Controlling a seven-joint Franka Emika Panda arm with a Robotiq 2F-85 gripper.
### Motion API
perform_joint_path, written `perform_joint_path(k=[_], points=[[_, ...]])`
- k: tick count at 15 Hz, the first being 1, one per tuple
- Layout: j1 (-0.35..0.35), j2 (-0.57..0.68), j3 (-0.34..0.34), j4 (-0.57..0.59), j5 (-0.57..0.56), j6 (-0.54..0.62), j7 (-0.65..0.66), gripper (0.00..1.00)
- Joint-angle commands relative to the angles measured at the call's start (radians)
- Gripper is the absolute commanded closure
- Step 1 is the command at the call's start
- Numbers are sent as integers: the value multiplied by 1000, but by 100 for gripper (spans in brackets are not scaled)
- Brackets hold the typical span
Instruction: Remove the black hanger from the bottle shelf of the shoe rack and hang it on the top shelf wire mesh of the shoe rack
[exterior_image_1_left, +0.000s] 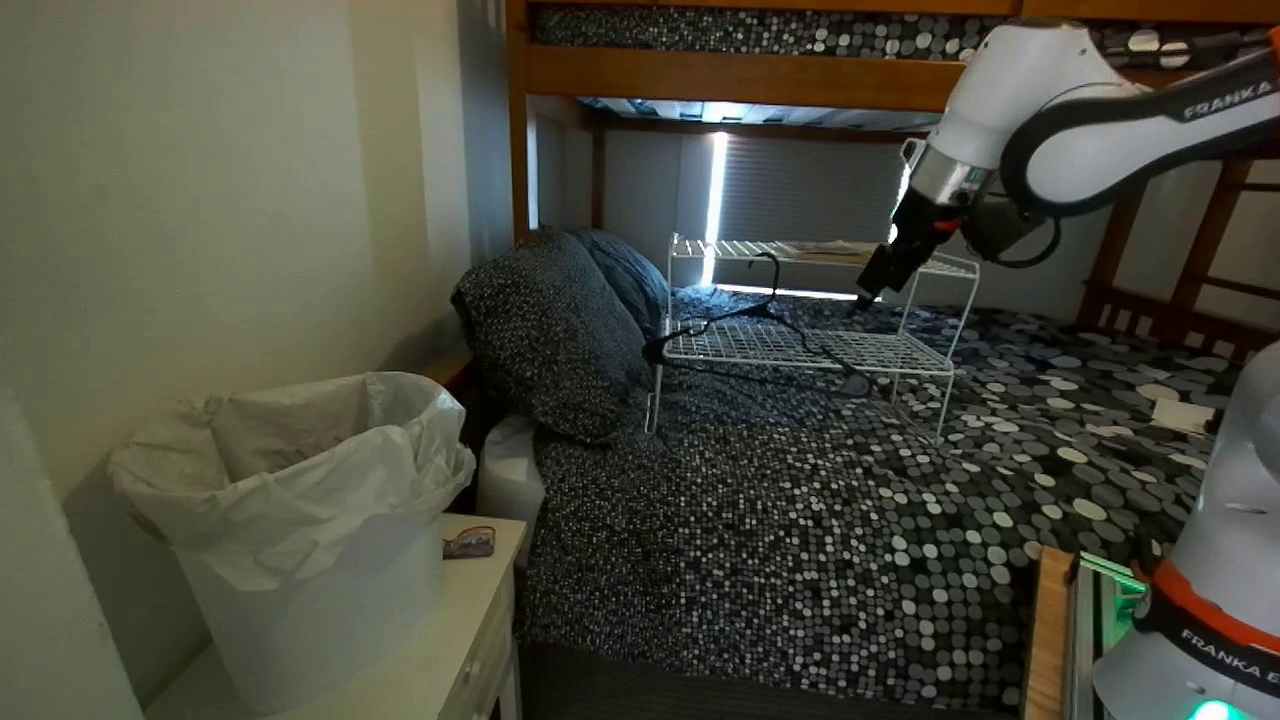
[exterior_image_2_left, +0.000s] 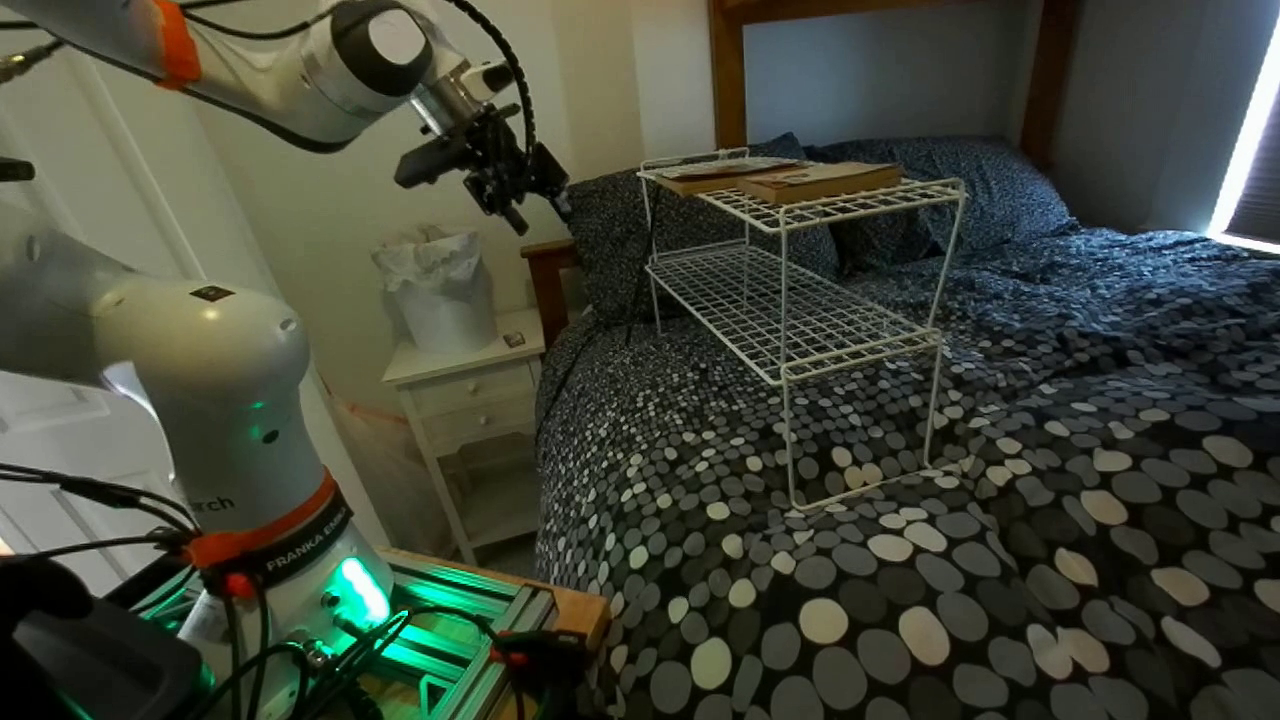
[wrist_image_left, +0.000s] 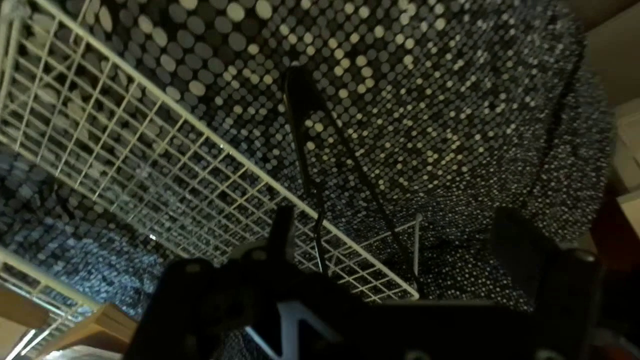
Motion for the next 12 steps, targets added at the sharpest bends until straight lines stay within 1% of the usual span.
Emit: perform_joint_path(k=[1,3,5,6,7,8,9,12], points=[[-24,-195,33,25,237,-267,-72,0],[-56,-256,53,90,307,-423,-43,0],[-105,-298,69,146,335,-523,7,0],[-132,-316,70,163,342,-534,39,0],[-163,-331,75,163,325,-506,65,0],[-128,-302,67,160,320,-497,8,0],[-142,-314,67,167,317,-497,6,0],[-143,-309,71,163,316,-497,3,0]])
